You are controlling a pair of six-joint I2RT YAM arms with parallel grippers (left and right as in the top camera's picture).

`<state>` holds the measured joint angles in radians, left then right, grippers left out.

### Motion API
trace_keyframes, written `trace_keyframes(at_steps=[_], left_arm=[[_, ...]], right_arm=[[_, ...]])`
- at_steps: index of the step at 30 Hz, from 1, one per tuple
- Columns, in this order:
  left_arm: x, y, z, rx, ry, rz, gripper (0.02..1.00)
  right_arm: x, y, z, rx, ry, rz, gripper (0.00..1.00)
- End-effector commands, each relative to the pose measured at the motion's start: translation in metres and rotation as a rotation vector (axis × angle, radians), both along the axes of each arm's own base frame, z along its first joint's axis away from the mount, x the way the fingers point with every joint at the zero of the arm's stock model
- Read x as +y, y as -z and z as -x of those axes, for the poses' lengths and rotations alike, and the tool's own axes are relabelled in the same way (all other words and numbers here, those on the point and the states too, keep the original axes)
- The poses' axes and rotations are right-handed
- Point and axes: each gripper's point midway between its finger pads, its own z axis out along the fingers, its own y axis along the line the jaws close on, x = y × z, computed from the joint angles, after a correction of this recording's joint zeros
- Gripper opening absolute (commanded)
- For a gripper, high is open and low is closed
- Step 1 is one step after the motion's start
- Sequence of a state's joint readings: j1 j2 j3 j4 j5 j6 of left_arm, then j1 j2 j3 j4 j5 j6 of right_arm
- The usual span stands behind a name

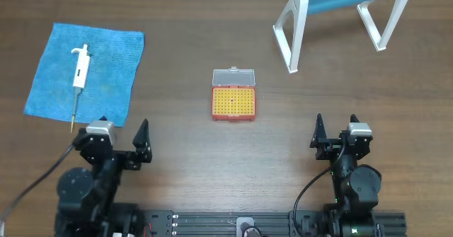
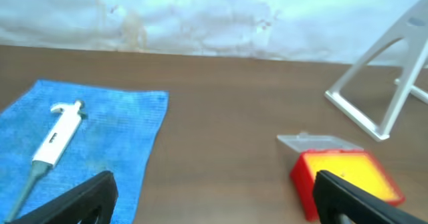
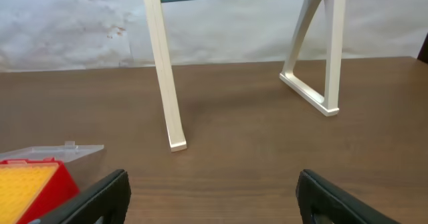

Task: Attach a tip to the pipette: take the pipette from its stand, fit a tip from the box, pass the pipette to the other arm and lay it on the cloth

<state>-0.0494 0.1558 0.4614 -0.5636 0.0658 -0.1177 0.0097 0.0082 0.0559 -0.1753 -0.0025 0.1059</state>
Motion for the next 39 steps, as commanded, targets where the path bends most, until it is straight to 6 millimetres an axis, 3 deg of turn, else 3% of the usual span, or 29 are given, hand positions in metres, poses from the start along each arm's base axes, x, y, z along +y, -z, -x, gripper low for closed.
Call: trace_keyframes(at_steps=[1,8,12,14,39], left_arm=[[-0.009,0.043,-0.014,-0.008,0.042,0.15,0.945],[0.002,0.066,-0.038,-0.165,-0.003,0.133,0.947],[0.003,0.073,-0.036,-0.137,-0.01,0.127,0.95],[0.007,0.063,-0.034,-0.184,-0.024,0.124,0.95],[0.004,0.063,-0.034,-0.18,-0.011,0.125,0.952]], right_arm=[[0.004,0.001,0.0,-0.003,-0.02,0.013,0.801],[0.004,0.001,0.0,-0.003,-0.02,0.013,0.801],[0.004,0.001,0.0,-0.003,-0.02,0.013,0.801],[0.004,0.001,0.0,-0.003,-0.02,0.013,0.801],[0.004,0.001,0.0,-0.003,-0.02,0.013,0.801]])
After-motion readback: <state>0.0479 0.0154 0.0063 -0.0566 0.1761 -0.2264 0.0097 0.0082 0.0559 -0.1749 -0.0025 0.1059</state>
